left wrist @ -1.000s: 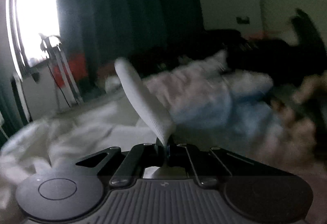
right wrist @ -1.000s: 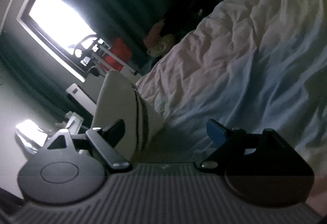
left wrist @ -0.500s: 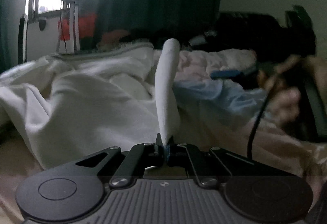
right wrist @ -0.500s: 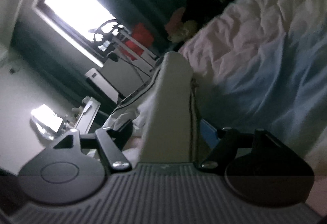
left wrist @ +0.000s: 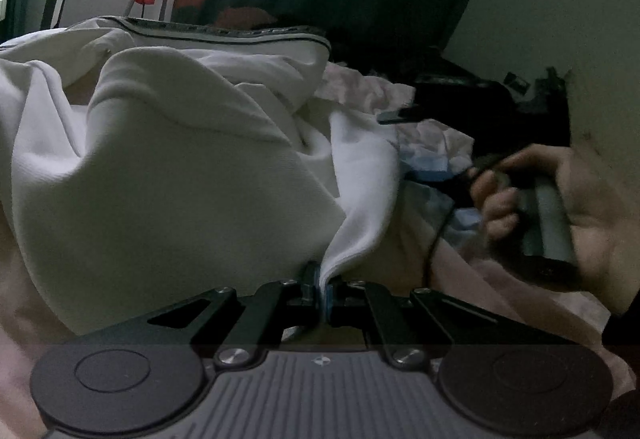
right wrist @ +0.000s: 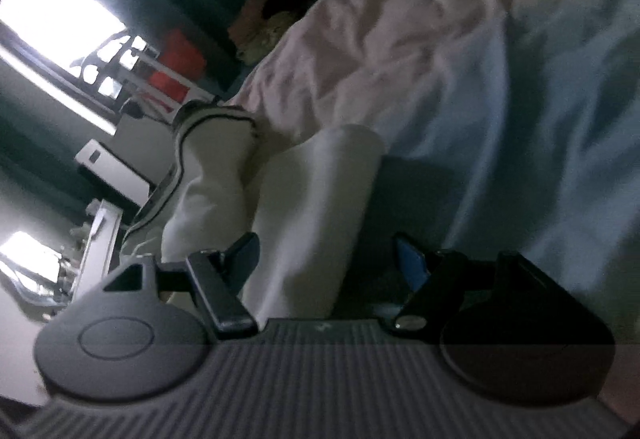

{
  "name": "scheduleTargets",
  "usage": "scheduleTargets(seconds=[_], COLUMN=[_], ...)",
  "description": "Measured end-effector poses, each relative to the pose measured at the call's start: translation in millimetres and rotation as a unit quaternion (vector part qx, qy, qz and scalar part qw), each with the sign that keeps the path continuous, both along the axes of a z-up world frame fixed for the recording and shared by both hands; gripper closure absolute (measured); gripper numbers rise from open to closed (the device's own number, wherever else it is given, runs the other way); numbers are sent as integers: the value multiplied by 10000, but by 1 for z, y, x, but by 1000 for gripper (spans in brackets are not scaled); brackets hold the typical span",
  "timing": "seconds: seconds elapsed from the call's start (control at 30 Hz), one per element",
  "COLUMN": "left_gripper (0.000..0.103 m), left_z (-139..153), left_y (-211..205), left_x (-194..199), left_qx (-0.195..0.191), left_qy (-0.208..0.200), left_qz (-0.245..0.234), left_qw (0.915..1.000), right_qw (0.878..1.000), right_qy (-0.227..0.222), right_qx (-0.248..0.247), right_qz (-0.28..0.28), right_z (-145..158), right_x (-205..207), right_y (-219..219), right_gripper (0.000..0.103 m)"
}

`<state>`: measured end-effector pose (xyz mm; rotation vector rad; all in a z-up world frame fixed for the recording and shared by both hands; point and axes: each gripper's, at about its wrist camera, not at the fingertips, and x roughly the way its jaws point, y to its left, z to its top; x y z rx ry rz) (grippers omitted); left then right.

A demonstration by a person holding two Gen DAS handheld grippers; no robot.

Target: Fold clothes

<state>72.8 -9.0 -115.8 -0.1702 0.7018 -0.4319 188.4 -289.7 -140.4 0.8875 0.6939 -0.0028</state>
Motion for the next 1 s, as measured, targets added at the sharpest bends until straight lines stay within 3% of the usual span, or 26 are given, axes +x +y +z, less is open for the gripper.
scheduleTargets(seconds=[0.1,0.17,0.23,0.3,0.33,0.4,0.5,0.57,0.67,0.77,0.9,1.0], left_gripper=[100,100,99,99,99,98,77,56,44,37,32,19], left_z=[1,0,1,3,5,10,19,25,31,39,52,60], left_y=[0,2,3,3,3,3,1,-2,0,8,38,82], left_x=[0,0,0,-1,-2,-6,-17,-25,-33,-43,-52,-47], left_qx=[3,-36,-85,-108,-126,-238,-411,-499,-699,-856,-1089,-1439], left_qy=[-36,-52,-97,-196,-261,-425,-727,-859,-905,-920,-714,-324], left_qz=[-47,-45,-41,-56,-69,-138,-327,-468,-612,-668,-216,500], left_qw=[10000,10000,9999,9997,9996,9987,9960,9940,9915,9898,9913,9878], right_qw=[9994,9991,9991,9993,9992,9977,9909,9877,9837,9712,9512,9400], right_qy=[-98,-34,93,55,-81,-440,-1091,-1341,-1546,-1670,-1958,-1988], right_qx=[334,421,412,366,401,496,699,666,469,950,852,703], right_qz=[-27,-18,-10,12,-31,-145,-368,-451,-792,-1409,-2229,-2681], right_z=[-3,-11,-19,-22,-18,-3,23,41,57,58,66,59], right_x=[8,21,36,41,38,26,4,-12,-38,-63,-101,-127], right_y=[-7,-5,-3,-2,-4,-12,-27,-35,-51,-84,-131,-155], right_gripper=[27,39,72,90,94,96,96,96,97,97,97,97])
